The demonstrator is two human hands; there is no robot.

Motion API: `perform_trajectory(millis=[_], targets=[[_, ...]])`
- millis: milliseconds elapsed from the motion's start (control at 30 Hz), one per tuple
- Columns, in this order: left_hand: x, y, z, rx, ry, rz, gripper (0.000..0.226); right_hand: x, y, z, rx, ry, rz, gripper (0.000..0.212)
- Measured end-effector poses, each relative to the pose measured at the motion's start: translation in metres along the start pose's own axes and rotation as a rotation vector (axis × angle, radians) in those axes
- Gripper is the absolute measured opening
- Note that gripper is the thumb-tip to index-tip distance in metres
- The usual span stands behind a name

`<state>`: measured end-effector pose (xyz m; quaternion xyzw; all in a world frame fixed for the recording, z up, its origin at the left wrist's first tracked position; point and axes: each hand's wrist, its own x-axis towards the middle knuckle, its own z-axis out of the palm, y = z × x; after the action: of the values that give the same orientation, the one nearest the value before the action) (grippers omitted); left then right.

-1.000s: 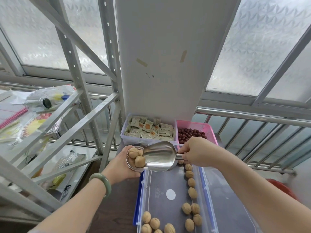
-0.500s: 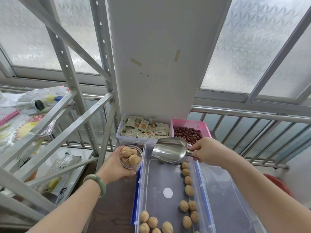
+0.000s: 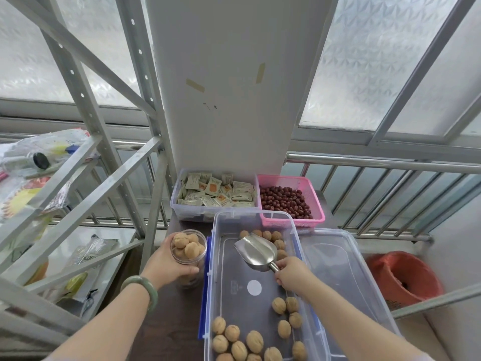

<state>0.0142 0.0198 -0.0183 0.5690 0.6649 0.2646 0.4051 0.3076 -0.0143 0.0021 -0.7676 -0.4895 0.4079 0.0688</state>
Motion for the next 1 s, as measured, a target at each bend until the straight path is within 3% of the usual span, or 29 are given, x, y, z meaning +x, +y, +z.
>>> perform_trajectory(millis=[167, 333, 433, 533, 600, 633, 733, 800, 900, 1000], targets=[[-0.001, -0.004, 0.001, -0.038, -0.011, -0.056, 0.102, 0.016, 0.019, 0.020, 0.061, -0.044, 0.047, 0.032], [-0.006, -0.002, -0.004, -0.144, -0.155, -0.115, 0.126, 0.012, 0.016, 0.023, 0.067, -0.131, 0.074, 0.042], [-0.007, 0.001, -0.006, -0.176, -0.162, -0.104, 0.125, 0.008, 0.018, 0.023, 0.050, -0.174, 0.088, 0.050], [-0.009, 0.010, -0.012, -0.239, -0.145, -0.066, 0.118, 0.004, 0.016, 0.022, 0.085, -0.221, 0.058, 0.027], [-0.012, 0.019, -0.017, -0.311, -0.092, -0.052, 0.117, 0.005, 0.015, 0.019, 0.118, -0.203, 0.020, 0.036], [-0.013, 0.025, -0.019, -0.334, -0.052, -0.034, 0.108, 0.005, 0.014, 0.016, 0.119, -0.156, -0.001, 0.035], [-0.011, 0.042, -0.021, -0.276, 0.184, 0.053, 0.049, 0.002, 0.010, 0.003, 0.193, -0.026, -0.093, 0.021], [-0.007, 0.056, -0.019, -0.237, 0.336, 0.113, 0.029, -0.002, 0.008, -0.011, 0.286, 0.059, -0.126, 0.032], [-0.008, 0.080, -0.006, -0.145, 0.426, 0.170, 0.030, -0.013, 0.009, -0.039, 0.338, 0.195, -0.157, 0.041], [-0.013, 0.102, 0.019, -0.091, 0.366, 0.231, 0.036, -0.017, 0.025, -0.065, 0.391, 0.296, -0.193, 0.049]])
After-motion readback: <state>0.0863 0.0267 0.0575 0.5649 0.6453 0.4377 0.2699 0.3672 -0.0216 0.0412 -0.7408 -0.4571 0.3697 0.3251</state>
